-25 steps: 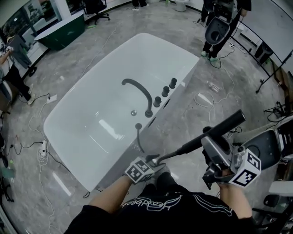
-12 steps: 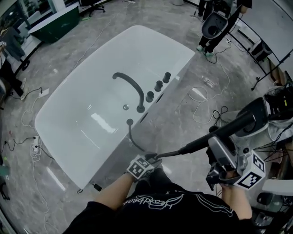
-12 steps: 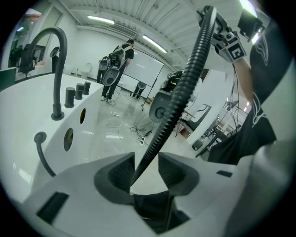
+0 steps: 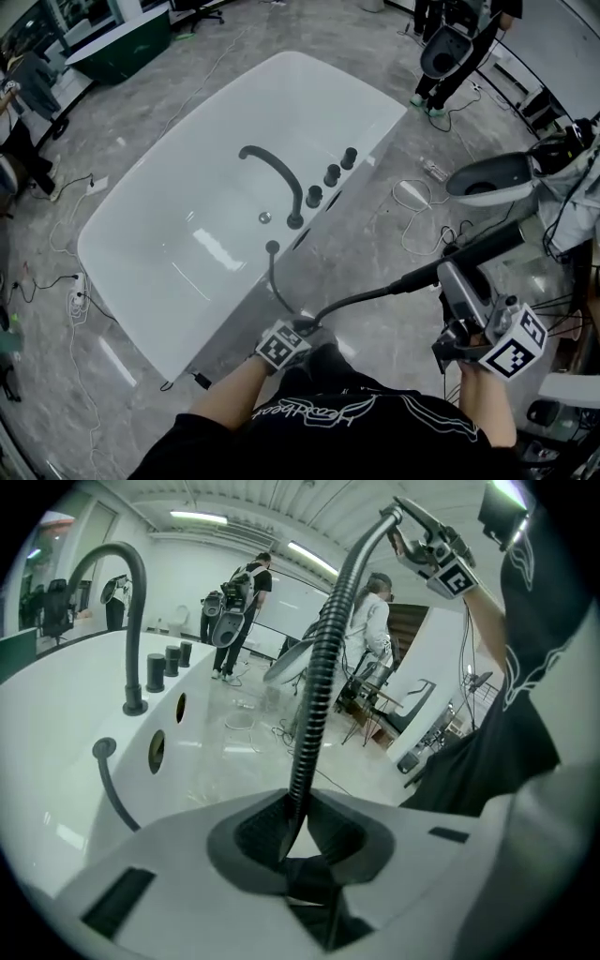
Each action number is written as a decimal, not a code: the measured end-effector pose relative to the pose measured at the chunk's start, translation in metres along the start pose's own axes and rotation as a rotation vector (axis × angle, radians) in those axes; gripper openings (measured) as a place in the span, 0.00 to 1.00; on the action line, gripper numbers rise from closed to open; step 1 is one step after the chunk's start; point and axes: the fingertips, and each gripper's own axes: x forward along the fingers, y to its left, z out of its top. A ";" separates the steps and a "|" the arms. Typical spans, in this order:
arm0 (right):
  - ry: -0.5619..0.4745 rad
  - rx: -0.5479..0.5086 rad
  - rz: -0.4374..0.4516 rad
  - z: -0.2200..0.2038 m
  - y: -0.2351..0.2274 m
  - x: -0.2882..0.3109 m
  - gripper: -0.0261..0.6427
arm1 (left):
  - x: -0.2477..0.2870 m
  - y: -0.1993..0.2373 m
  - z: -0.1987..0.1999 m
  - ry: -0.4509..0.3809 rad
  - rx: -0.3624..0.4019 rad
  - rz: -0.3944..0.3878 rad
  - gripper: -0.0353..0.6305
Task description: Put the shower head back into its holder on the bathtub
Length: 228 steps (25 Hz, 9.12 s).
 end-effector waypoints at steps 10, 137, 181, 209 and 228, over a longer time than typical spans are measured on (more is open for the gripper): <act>0.138 -0.141 -0.184 -0.046 -0.043 -0.003 0.24 | -0.077 0.021 -0.010 -0.057 -0.038 0.113 0.15; 0.181 -0.093 0.095 -0.016 -0.026 0.145 0.24 | -0.094 0.240 0.083 -0.027 -0.097 0.415 0.17; 0.598 -0.378 0.136 -0.299 -0.042 0.284 0.24 | -0.296 0.110 0.093 -0.482 -0.187 0.462 0.06; 0.857 -0.458 0.094 -0.439 -0.085 0.287 0.24 | -0.300 0.114 0.040 -0.466 -0.307 0.482 0.06; 0.560 -0.227 0.302 -0.248 0.064 0.124 0.26 | -0.340 -0.012 0.091 -0.567 -0.088 0.356 0.06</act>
